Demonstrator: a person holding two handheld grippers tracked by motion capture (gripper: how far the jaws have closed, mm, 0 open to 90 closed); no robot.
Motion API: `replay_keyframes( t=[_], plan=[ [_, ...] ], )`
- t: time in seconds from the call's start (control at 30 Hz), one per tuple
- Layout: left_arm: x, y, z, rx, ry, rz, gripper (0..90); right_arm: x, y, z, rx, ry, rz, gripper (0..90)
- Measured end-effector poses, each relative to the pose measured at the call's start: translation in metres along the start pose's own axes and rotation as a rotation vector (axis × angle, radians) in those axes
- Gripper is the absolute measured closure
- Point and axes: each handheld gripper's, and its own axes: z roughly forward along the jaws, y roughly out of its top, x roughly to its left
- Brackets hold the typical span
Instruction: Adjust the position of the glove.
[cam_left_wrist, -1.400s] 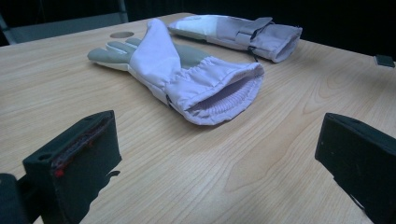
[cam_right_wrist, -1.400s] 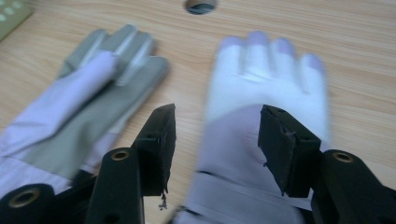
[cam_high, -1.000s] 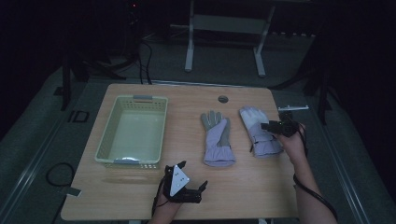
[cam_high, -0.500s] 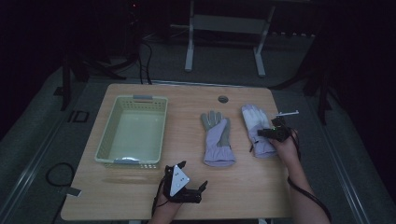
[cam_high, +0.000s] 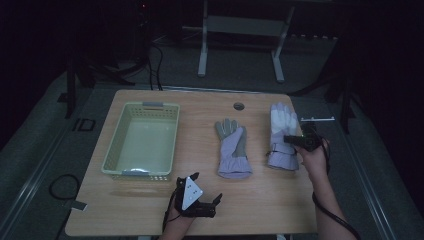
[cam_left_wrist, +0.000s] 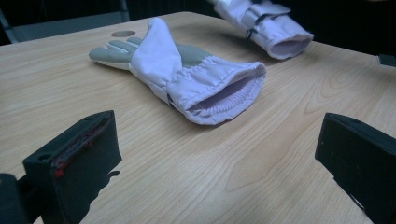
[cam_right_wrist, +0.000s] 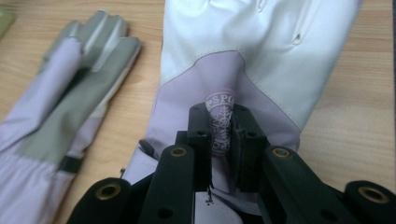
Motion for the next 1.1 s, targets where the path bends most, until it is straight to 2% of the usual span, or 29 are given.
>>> replay_keyframes(
  t=[0.1, 0.27, 0.43, 0.53, 0.67, 0.9, 1.03, 1.1],
  plan=[
    [0.000, 0.000, 0.000, 0.000, 0.000, 0.001, 0.1, 0.005, -0.001, -0.014, -0.004, -0.015, -0.011, 80.3],
    [0.000, 0.000, 0.000, 0.000, 0.001, 0.000, 0.1, 0.008, -0.008, -0.025, 0.029, -0.034, -0.026, 80.3],
    [0.000, 0.000, 0.000, 0.000, 0.001, 0.000, 0.1, 0.004, -0.023, -0.015, 0.082, -0.031, -0.048, 80.0],
    [0.000, 0.000, 0.000, 0.000, 0.001, 0.000, 0.1, -0.001, -0.028, -0.005, 0.097, -0.028, -0.035, 79.8],
    [0.000, 0.000, 0.000, 0.002, 0.001, 0.003, 0.1, -0.003, -0.032, 0.006, 0.118, -0.053, -0.025, 78.8],
    [0.000, 0.000, 0.000, 0.002, 0.000, 0.005, 0.1, -0.005, -0.040, 0.017, 0.114, -0.057, -0.024, 74.7],
    [0.000, 0.000, 0.000, 0.001, 0.001, 0.004, 0.1, -0.006, -0.038, 0.011, 0.102, -0.040, -0.059, 64.9],
    [0.000, 0.000, 0.000, 0.001, 0.001, 0.005, 0.1, -0.006, -0.036, 0.007, 0.084, -0.027, -0.115, 62.4]
  ],
)
